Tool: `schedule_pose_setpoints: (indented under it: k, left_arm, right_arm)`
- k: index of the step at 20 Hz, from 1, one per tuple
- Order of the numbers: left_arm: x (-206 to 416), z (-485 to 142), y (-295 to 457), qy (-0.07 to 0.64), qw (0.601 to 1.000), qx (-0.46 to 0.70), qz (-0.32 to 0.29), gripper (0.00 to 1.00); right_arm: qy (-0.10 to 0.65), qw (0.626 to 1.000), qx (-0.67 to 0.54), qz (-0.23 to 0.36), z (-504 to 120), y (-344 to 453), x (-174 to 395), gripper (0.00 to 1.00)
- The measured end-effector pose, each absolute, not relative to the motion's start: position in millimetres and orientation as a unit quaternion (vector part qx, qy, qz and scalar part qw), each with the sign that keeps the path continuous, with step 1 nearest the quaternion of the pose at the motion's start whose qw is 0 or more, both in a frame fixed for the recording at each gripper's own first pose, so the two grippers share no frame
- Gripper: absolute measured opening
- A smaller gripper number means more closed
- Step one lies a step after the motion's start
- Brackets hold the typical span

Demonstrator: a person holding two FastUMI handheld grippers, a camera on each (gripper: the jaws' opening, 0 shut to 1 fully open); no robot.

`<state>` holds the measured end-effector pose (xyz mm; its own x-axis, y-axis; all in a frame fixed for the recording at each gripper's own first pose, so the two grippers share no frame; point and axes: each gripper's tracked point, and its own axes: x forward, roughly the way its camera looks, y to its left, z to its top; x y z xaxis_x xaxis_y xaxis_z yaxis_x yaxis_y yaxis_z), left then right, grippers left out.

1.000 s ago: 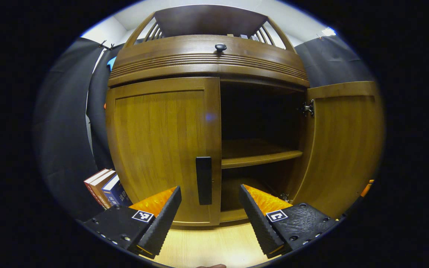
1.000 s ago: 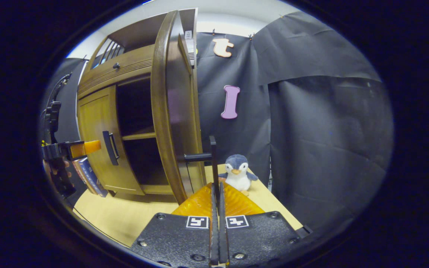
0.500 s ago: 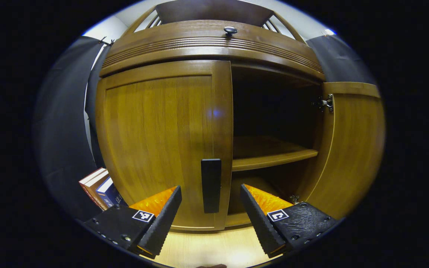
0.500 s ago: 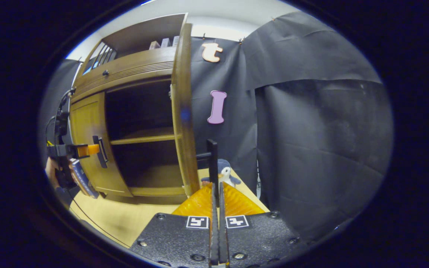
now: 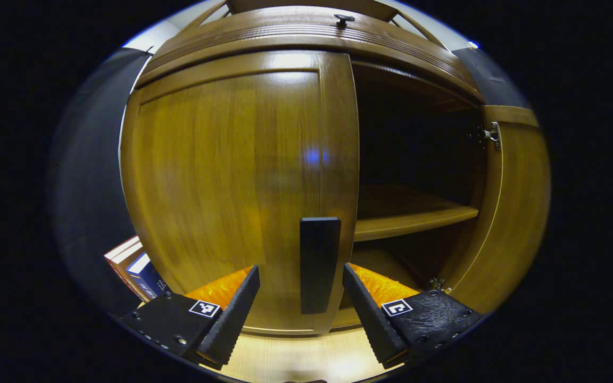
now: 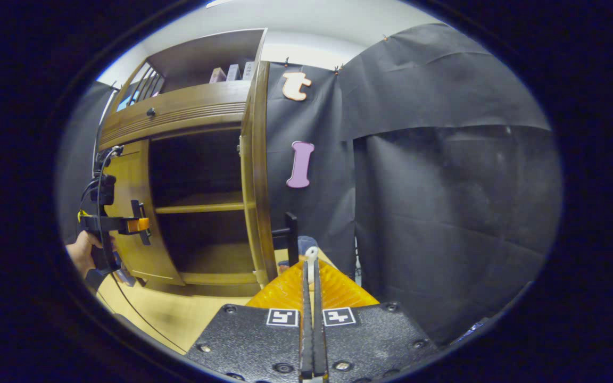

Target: Open the right door of the double-door shoe cabinet with the right hand, and open the left door with the left hand.

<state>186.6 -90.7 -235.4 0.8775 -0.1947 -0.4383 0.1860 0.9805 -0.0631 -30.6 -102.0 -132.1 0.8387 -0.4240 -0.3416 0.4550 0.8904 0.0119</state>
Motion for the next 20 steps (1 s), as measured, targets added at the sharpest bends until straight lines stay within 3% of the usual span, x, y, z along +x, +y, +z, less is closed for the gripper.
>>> schedule_pose_setpoints:
  k: [3, 5, 6, 7, 8, 9, 10, 12, 13, 14, 15, 20]
  left_arm:
    - [198.6, -231.5, -96.7, 0.209, 0.972, -0.001, -0.107, 0.94]
    - [198.4, -231.9, -98.8, 0.206, 0.972, -0.005, -0.117, 0.91]
    - [201.1, -232.5, -98.4, 0.203, 0.972, -0.005, -0.12, 1.0]
    - [202.3, -233.2, -100.6, 0.201, 0.972, -0.005, -0.12, 0.78]
    - [203.8, -233.6, -100.5, 0.199, 0.973, -0.005, -0.119, 0.73]
    - [204.2, -233.2, -99.6, 0.197, 0.973, -0.006, -0.119, 0.76]
    - [205.1, -232.1, -99.7, 0.191, 0.974, -0.011, -0.12, 0.7]
    - [204.0, -233.1, -99.5, 0.188, 0.974, -0.009, -0.123, 0.75]
    - [204.6, -233.2, -100.1, 0.186, 0.974, -0.006, -0.127, 0.65]
    - [202.9, -232.0, -103.6, 0.185, 0.974, -0.006, -0.133, 0.65]
    - [204.4, -232.2, -108.0, 0.185, 0.973, -0.003, -0.141, 0.45]
    - [201.8, -231.3, -110.3, 0.186, 0.972, 0.007, -0.143, 0.28]
  right_arm:
    - [0.16, 0.96, 0.046, -0.224, -123.2, -88.2, -33.7, 0.04]
    - [0.156, 0.962, 0.042, -0.219, -118.7, -80.3, -31.9, 0.12]
    - [0.152, 0.963, 0.04, -0.217, -114.6, -76.8, -30.1, 0.19]
    - [0.15, 0.964, 0.038, -0.216, -112.3, -72.6, -28.8, 0.2]
    - [0.15, 0.965, 0.038, -0.213, -112.3, -68.4, -27.7, 0.29]
    - [0.151, 0.965, 0.039, -0.21, -111.6, -64.7, -27.4, 0.31]
    - [0.15, 0.966, 0.039, -0.207, -111.7, -61.0, -26.9, 0.33]
    - [0.153, 0.966, 0.036, -0.206, -112.7, -54.7, -26.1, 0.39]
    - [0.155, 0.966, 0.034, -0.205, -113.5, -52.1, -24.9, 0.42]
    - [0.157, 0.966, 0.032, -0.204, -113.9, -48.8, -24.7, 0.43]
    - [0.158, 0.966, 0.031, -0.201, -115.4, -44.0, -23.0, 0.45]
    - [0.161, 0.968, 0.031, -0.192, -117.2, -29.0, -18.6, 0.47]
